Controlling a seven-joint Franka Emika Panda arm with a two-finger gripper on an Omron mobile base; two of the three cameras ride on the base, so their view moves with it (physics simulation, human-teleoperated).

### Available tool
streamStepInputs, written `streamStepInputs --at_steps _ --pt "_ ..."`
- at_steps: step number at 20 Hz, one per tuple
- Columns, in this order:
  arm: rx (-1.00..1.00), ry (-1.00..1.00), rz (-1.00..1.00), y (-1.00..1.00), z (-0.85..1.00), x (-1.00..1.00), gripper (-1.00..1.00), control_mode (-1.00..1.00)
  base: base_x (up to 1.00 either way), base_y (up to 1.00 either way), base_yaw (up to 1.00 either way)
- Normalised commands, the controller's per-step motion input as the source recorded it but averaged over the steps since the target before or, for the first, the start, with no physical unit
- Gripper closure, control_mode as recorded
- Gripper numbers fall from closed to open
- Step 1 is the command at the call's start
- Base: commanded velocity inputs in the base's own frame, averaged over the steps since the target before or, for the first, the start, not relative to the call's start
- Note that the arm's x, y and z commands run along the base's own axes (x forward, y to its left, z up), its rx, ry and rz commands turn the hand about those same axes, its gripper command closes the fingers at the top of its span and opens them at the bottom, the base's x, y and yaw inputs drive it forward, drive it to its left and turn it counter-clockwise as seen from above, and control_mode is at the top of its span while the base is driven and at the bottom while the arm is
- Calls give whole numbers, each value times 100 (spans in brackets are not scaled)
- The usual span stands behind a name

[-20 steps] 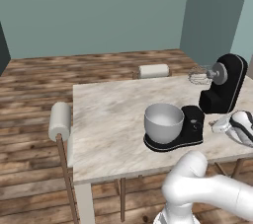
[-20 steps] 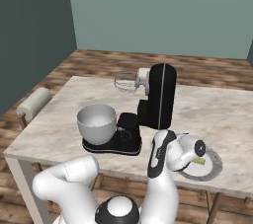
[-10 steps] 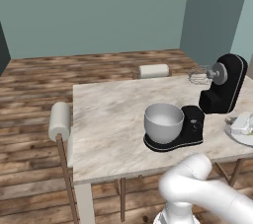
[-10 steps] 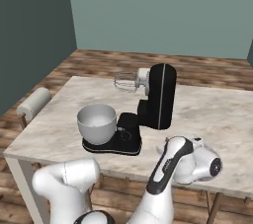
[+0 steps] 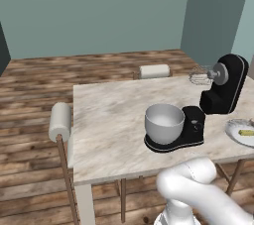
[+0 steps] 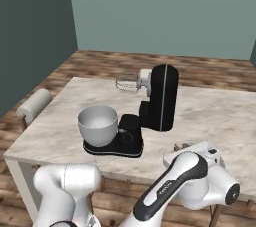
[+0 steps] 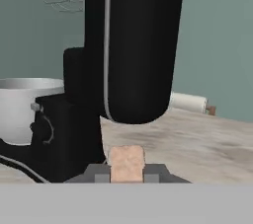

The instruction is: Add butter and sugar cubes to the stand mixer bowl and then turn on the stand mixer to begin making frosting.

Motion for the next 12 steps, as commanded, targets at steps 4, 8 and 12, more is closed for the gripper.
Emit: streamStepInputs --at_steps 4,8,12 --pt "-23 0 0 47 70 -99 100 -100 0 0 0" --pt "-30 0 0 82 79 -90 100 -100 0 0 0" --pt "-29 0 0 91 94 -79 100 -100 0 0 0"
